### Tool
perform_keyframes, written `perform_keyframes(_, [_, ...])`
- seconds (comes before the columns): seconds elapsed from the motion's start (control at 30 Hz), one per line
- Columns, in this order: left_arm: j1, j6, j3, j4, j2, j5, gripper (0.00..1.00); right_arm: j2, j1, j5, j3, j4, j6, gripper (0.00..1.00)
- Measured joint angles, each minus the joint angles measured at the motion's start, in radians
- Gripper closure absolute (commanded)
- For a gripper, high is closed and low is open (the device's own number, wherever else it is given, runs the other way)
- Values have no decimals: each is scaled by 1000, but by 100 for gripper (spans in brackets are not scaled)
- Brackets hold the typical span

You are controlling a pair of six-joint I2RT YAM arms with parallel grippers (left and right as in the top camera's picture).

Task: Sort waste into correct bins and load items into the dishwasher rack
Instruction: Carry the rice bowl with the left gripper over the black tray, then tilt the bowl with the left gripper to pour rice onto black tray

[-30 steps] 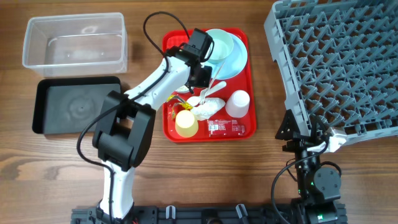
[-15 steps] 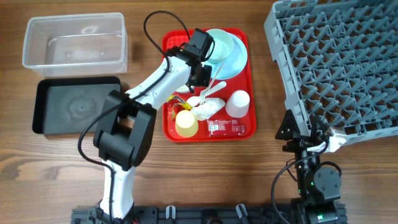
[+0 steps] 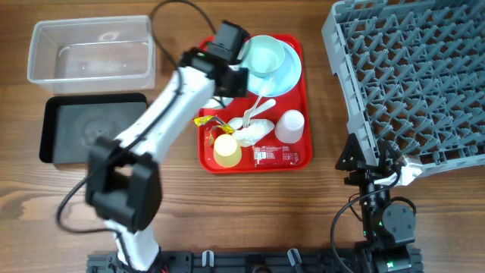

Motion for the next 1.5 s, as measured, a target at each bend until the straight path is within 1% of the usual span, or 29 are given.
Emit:
perform_keyframes(0.1, [70,-32,1,-81,-57,2,96,0,0,0,0,0,0,0])
perform_keyframes(0.33, [323,-91,4,-328,-130,34,96,0,0,0,0,0,0,0])
perform_keyframes(0.4, [397,-92,3,-353,-133,60,96,0,0,0,0,0,0,0])
perform_keyframes(0.53, [525,-70,-20,-344,-133,128,96,0,0,0,0,0,0,0])
perform_keyframes(0.73, [712,34,-123,-300,-133,252,96,0,0,0,0,0,0,0])
perform_keyframes(0.83, [829,114,-186,-237,-133,395,96,0,0,0,0,0,0,0])
perform_keyframes(0.93, [913,178,-241,-198,-134,512,96,0,0,0,0,0,0,0])
perform_keyframes(1.13, [993,348,-348,-161,-134,717,96,0,0,0,0,0,0,0])
perform_keyframes(1.27, [1052,413,-410,-138,-135,806,96,0,0,0,0,0,0,0])
perform_keyframes(1.3, [1080,439,-425,-135,-135,848,96,0,0,0,0,0,0,0])
perform_keyframes(1.5, [1192,500,-438,-135,-135,975,96,0,0,0,0,0,0,0])
